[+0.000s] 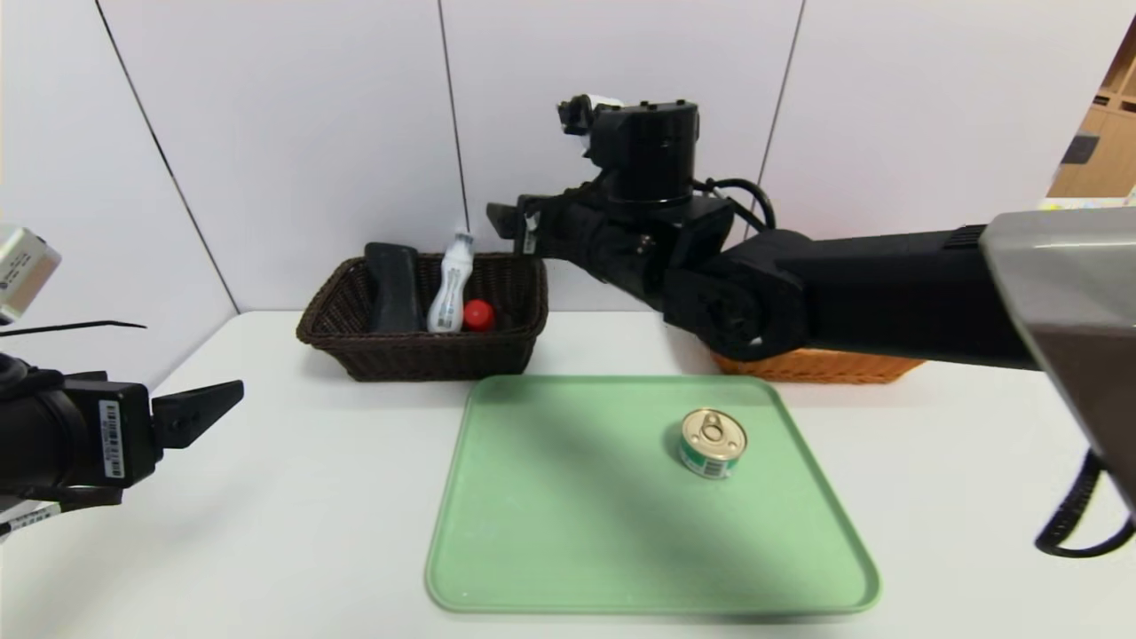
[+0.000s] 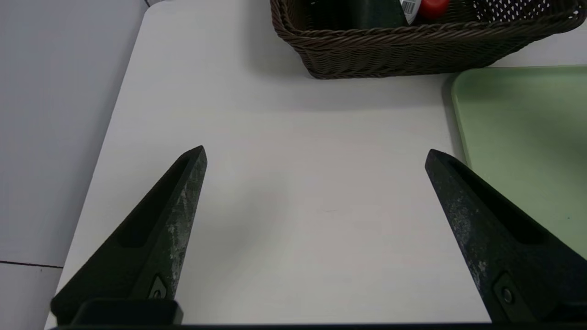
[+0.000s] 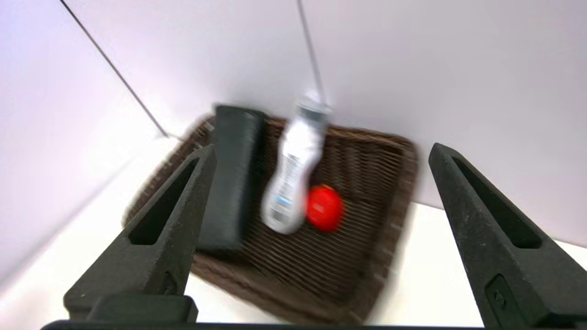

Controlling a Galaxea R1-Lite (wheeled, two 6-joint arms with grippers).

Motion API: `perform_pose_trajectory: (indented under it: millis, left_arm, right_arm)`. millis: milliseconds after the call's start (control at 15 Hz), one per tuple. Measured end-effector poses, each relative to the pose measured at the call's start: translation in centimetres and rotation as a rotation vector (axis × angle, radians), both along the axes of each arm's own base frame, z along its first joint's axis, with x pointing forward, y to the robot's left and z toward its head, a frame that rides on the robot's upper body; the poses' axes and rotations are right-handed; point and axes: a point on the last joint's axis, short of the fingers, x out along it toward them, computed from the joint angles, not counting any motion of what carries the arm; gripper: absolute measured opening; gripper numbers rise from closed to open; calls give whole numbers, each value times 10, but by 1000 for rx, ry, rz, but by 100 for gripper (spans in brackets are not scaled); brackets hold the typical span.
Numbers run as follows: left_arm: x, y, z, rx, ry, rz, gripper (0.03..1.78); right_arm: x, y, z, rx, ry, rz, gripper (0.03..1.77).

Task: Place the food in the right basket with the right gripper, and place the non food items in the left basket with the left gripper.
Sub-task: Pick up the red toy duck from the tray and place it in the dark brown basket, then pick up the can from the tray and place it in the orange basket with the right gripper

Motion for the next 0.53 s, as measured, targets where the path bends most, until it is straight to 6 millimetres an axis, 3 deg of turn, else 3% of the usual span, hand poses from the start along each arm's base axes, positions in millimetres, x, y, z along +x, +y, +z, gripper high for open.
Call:
perform_pose_trajectory:
  millis: [267, 533]
  left_arm:
    - [1, -4, 0, 2, 6, -23, 169]
    - [1, -4, 0, 2, 6, -26, 169]
  right_arm:
    - [-45, -43, 11, -114, 18, -15, 165]
    - [-97, -94, -2, -190, 86, -33, 167]
